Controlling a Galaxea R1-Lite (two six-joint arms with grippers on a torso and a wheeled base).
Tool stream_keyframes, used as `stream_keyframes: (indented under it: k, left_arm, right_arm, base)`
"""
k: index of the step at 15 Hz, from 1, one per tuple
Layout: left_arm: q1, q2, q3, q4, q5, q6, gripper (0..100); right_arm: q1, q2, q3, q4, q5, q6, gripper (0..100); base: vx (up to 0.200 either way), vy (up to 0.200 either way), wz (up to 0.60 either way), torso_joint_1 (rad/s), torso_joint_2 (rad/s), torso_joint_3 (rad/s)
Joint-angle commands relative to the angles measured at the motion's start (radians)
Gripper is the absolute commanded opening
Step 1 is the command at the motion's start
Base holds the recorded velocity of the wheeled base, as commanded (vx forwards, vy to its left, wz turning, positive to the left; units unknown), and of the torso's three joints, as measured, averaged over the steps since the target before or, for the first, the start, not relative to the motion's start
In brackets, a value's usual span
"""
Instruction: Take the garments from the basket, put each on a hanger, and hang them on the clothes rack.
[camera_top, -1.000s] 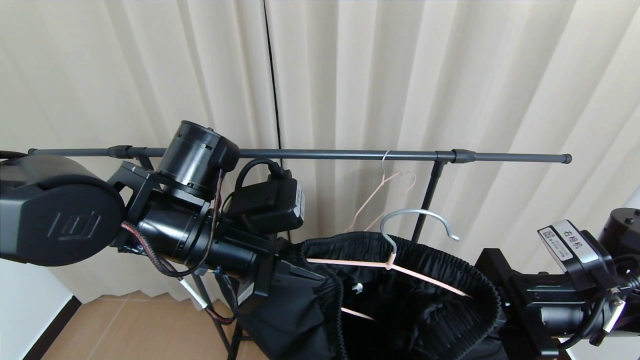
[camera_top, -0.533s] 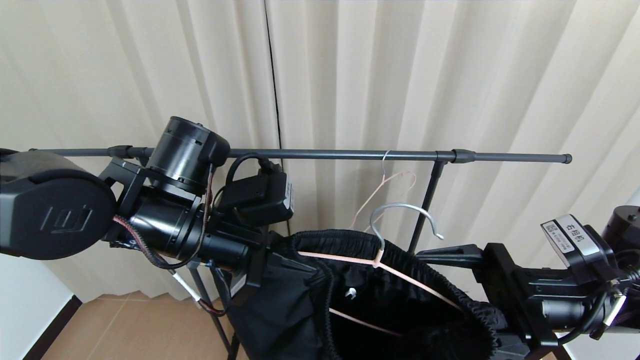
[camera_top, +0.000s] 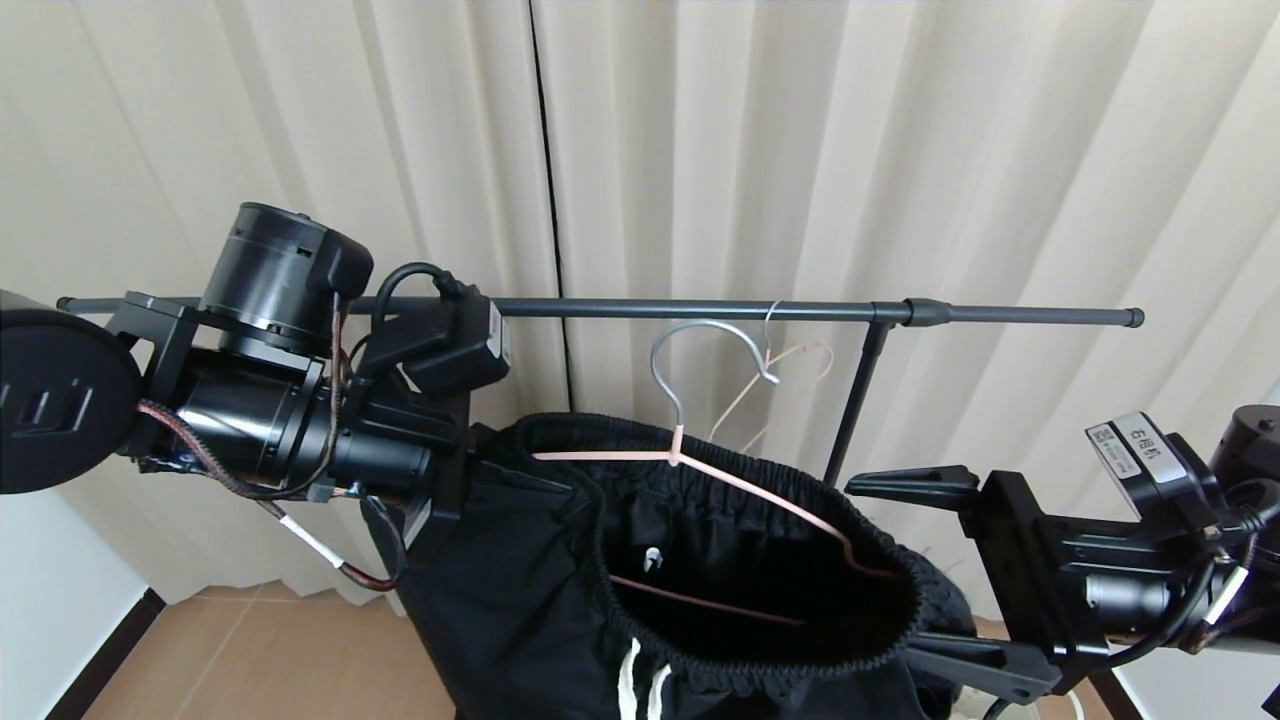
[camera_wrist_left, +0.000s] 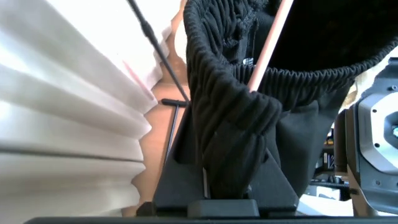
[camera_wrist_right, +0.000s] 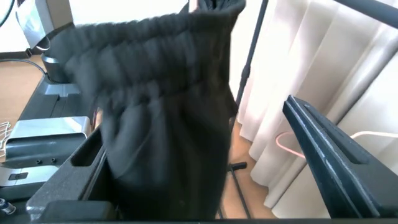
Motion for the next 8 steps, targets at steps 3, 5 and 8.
stream_keyframes:
  k: [3, 5, 8]
  left_arm:
    - [0.021, -0.026, -0.003, -0.001, 0.001, -0.021, 0]
    - [0.047, -0.044, -0.001, -0.001, 0.007, -0.044, 0]
    - [0.063, -0.066, 0.016, -0.002, 0.015, -0.067, 0]
  right_arm:
    - [-0.001, 0.015, 0.003, 0.0, 0.0, -0.004, 100]
    - [-0.001, 0.02, 0.003, 0.0, 0.0, -0.036, 100]
    - [-0.043, 0.02, -0.018, -0.002, 0.004, -0.032, 100]
  base:
    - [0.0, 0.0, 0.0, 0.0, 0.0, 0.0]
    - [0.0, 0.0, 0.0, 0.0, 0.0, 0.0]
    - [0.0, 0.0, 0.0, 0.0, 0.0, 0.0]
